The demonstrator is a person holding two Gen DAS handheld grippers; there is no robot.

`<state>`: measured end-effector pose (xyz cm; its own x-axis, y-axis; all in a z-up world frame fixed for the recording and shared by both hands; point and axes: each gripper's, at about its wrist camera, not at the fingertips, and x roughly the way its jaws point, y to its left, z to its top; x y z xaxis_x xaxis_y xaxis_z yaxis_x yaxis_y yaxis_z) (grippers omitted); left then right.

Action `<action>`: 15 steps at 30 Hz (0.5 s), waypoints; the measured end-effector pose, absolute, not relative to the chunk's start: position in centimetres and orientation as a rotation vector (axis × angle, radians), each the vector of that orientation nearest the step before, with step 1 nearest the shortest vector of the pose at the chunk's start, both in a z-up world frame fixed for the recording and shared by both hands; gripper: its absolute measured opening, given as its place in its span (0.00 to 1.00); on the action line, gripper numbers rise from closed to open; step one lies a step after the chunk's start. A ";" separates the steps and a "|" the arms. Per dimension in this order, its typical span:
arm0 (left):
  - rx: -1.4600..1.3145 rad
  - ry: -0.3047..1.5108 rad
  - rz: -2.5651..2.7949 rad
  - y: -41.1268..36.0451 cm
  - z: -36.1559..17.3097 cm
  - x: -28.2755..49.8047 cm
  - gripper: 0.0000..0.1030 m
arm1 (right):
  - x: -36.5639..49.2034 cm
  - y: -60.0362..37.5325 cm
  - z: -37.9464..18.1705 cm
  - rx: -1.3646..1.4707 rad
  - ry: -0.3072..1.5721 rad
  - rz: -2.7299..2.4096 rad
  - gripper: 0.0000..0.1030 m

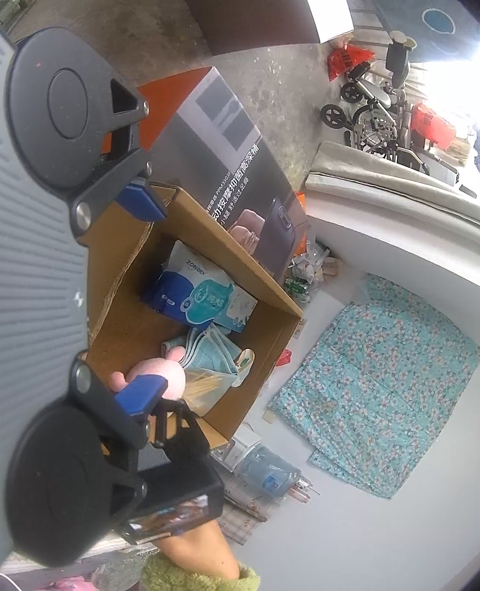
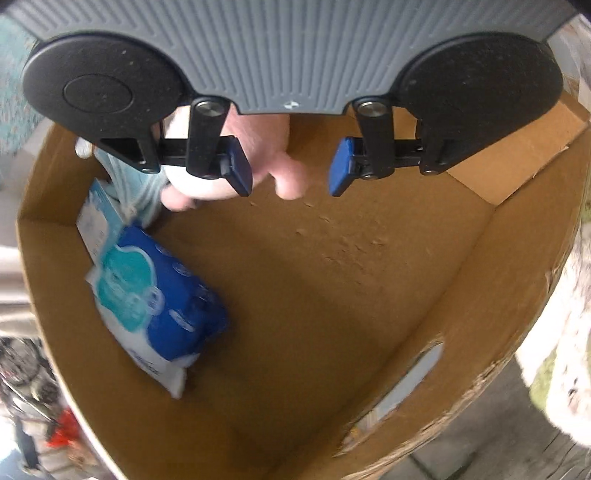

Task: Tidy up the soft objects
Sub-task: 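Lower the doll into the cardboard box and open the right gripper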

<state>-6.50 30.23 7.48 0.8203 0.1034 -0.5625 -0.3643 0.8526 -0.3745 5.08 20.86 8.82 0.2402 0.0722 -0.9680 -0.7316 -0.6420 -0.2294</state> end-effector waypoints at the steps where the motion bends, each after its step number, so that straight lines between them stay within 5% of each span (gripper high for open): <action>1: -0.493 0.557 0.260 30.2 7.5 -6.5 0.88 | 4.9 21.0 8.5 -1.838 0.611 1.482 0.44; 5: -0.514 0.559 0.264 30.7 7.0 -6.3 0.88 | 4.6 21.5 6.8 -1.941 0.601 1.472 0.43; 9: -0.535 0.567 0.265 31.0 6.4 -6.2 0.88 | 4.6 21.7 5.8 -2.014 0.608 1.438 0.22; 15: -0.543 0.565 0.268 31.5 6.3 -6.3 0.88 | 4.7 21.1 7.0 -1.895 0.550 1.422 0.17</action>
<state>-6.30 31.46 6.26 0.8152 0.0938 -0.5715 -0.3834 0.8269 -0.4113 4.67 21.06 7.04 0.3091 0.0709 -0.9484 -0.6905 -0.6690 -0.2751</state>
